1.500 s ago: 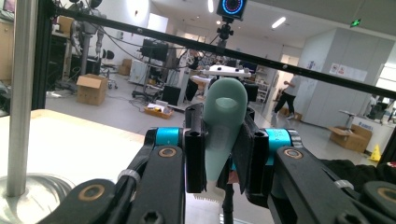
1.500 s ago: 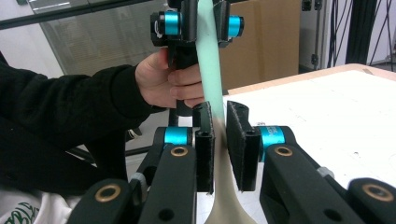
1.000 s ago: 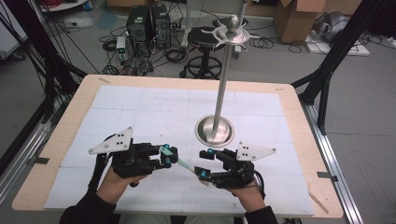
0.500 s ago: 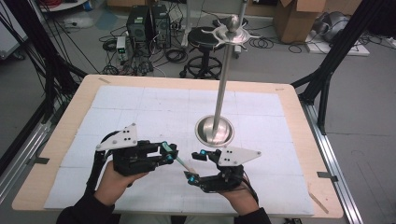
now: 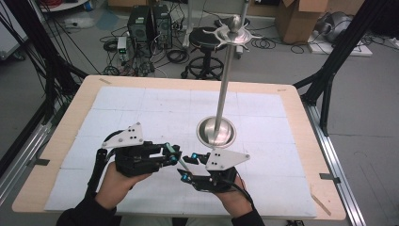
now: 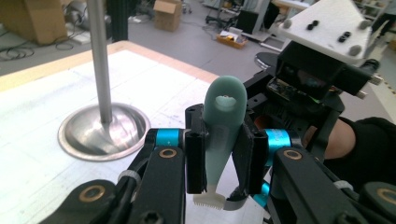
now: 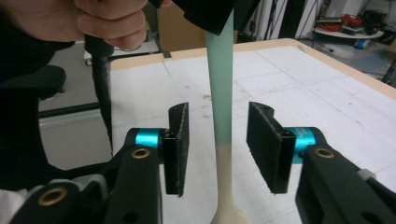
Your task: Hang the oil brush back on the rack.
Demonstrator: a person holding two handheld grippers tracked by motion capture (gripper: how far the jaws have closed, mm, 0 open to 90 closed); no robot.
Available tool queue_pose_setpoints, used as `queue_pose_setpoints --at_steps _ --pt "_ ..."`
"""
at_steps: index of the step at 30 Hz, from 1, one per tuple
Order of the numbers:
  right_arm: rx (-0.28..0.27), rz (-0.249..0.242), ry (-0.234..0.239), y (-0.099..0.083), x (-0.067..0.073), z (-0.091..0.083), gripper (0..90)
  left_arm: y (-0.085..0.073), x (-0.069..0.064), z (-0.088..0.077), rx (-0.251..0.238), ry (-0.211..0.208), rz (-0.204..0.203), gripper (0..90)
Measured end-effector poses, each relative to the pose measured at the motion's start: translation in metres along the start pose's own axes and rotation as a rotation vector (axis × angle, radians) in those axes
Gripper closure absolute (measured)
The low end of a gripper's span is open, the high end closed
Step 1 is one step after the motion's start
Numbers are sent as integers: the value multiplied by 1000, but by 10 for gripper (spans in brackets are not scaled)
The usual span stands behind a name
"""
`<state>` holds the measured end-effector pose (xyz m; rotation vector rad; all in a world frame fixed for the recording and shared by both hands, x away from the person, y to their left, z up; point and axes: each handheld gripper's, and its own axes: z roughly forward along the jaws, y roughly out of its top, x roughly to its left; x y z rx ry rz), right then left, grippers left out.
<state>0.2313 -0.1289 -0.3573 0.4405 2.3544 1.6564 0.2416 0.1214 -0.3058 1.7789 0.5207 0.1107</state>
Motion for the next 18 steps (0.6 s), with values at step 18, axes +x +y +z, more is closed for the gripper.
queue_pose_setpoints --at_steps 18 --pt "13 -34 -88 0 3 0 808 2 -1 3 -31 18 -55 756"
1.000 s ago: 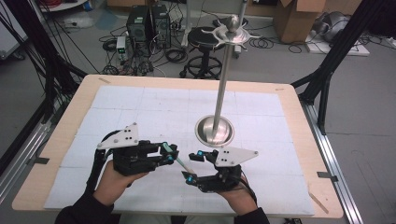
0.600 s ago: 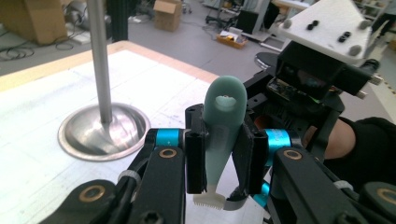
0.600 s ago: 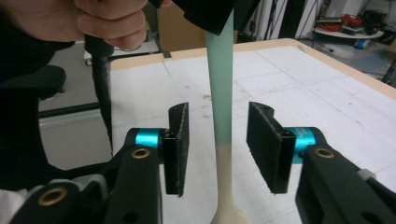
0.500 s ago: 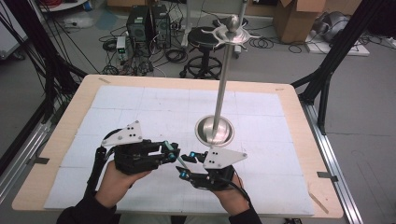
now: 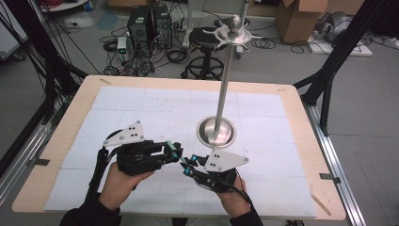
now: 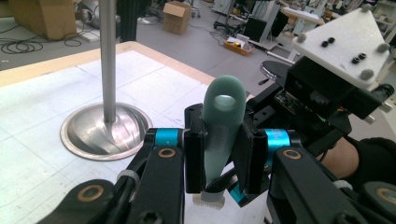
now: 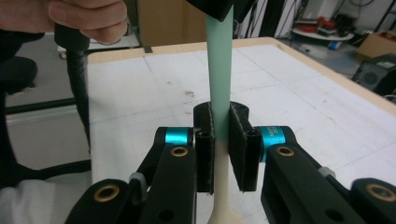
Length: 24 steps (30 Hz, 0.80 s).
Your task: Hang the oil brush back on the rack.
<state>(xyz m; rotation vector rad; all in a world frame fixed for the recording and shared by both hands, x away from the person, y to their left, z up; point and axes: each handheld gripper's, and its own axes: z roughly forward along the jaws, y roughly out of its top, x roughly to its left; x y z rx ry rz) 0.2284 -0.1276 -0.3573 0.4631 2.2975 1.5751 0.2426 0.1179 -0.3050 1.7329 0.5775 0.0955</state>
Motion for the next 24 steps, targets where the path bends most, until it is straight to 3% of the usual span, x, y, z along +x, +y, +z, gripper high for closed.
queue_pose_setpoints --at_steps 4,8,9,11,12,17,24 --pt "-3 -22 -22 1 2 -2 817 0 1 0 -7 -6 -4 755" --pt "-7 -19 -13 1 1 -3 822 -1 2 0 -29 -27 9 748" --pt "-9 -20 -6 1 1 -3 825 -2 3 0 -50 -43 7 732" --pt "-16 -11 6 1 1 -4 826 -3 6 -1 -102 -75 10 585" --pt "-21 -4 27 1 0 -4 826 -4 8 -2 -127 -95 19 534" --pt "-61 36 125 0 -3 -7 826 -4 14 -8 -214 -203 24 470" --pt "-124 79 312 -1 -8 -7 825 -4 15 -13 -257 -339 40 474"
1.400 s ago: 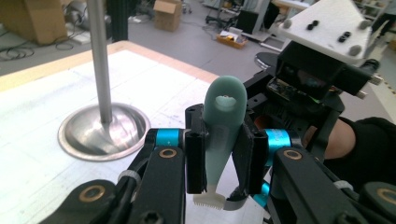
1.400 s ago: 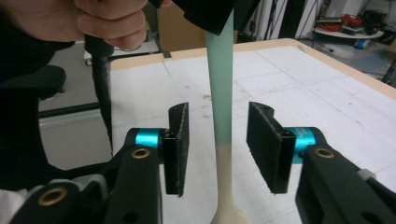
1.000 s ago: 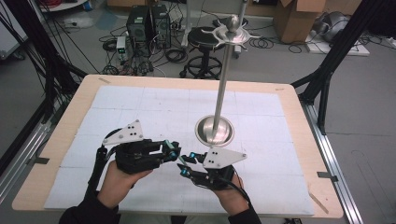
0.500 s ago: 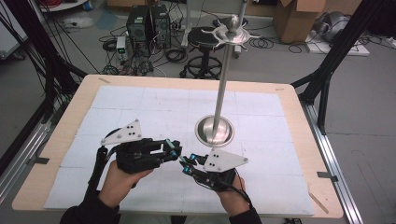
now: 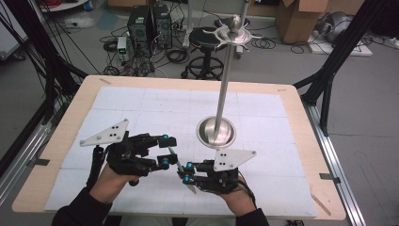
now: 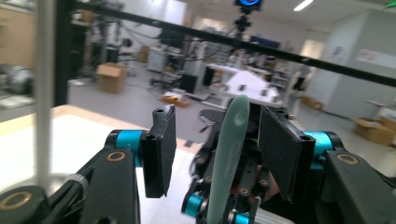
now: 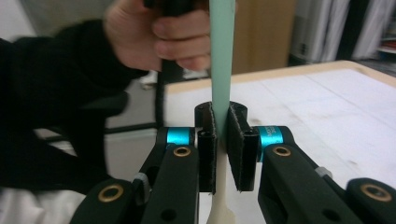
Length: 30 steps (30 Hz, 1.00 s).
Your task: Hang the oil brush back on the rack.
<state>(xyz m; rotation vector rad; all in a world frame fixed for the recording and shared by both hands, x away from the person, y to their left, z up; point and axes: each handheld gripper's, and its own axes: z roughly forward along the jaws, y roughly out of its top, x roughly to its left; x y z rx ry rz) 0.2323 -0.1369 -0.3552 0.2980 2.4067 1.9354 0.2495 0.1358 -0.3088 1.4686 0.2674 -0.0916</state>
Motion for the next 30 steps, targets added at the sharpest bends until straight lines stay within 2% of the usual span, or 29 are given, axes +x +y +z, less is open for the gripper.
queue_pose_setpoints --at_steps 5,11,18,22,25,30 --pt "-48 28 82 -1 -2 1 825 -3 -3 3 16 -57 1 510" --pt "-69 55 170 -7 -6 2 824 -4 -2 4 26 -98 3 642" --pt "-75 63 216 -9 -8 3 824 -4 -3 4 22 -119 -1 724" --pt "-72 66 238 -9 -7 4 823 -5 -4 4 26 -130 10 778" --pt "-69 63 246 -10 -7 5 825 -5 -5 4 36 -123 32 803" --pt "-66 62 245 -11 -7 7 824 -4 -6 3 42 -107 45 820"
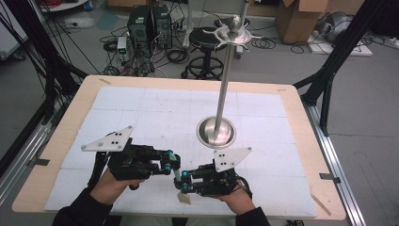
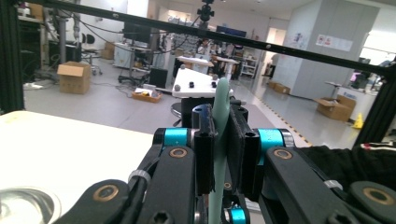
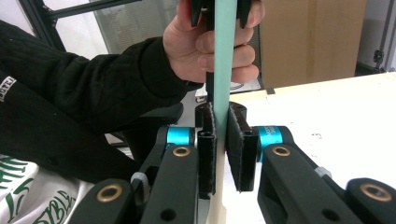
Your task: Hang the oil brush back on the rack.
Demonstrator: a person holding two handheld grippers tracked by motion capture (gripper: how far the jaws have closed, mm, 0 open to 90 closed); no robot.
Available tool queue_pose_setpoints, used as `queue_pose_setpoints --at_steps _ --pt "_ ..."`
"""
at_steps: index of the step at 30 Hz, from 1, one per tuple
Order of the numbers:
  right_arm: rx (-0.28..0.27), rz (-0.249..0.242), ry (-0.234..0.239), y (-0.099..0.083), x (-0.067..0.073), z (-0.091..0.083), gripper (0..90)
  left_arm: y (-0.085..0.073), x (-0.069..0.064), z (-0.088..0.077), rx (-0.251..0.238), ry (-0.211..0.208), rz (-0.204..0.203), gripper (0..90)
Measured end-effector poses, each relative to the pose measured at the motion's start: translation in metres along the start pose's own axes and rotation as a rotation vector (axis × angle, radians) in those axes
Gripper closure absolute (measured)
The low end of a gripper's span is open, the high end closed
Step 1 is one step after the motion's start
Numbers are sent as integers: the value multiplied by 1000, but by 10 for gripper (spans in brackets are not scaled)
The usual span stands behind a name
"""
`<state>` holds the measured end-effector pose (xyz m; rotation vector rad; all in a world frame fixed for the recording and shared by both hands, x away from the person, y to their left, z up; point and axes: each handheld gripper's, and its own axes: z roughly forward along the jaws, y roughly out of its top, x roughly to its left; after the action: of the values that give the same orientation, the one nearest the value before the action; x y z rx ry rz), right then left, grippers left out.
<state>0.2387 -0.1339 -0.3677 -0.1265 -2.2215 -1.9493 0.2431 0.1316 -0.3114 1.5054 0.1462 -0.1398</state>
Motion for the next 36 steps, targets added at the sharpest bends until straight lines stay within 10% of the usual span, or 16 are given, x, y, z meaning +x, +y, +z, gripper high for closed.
queue_pose_setpoints --at_steps 11,36 --pt "-52 38 -155 1 -1 -9 453 4 2 -5 6 131 -8 826" --pt "-61 19 -163 10 -1 -2 818 -1 1 4 42 162 -8 826"
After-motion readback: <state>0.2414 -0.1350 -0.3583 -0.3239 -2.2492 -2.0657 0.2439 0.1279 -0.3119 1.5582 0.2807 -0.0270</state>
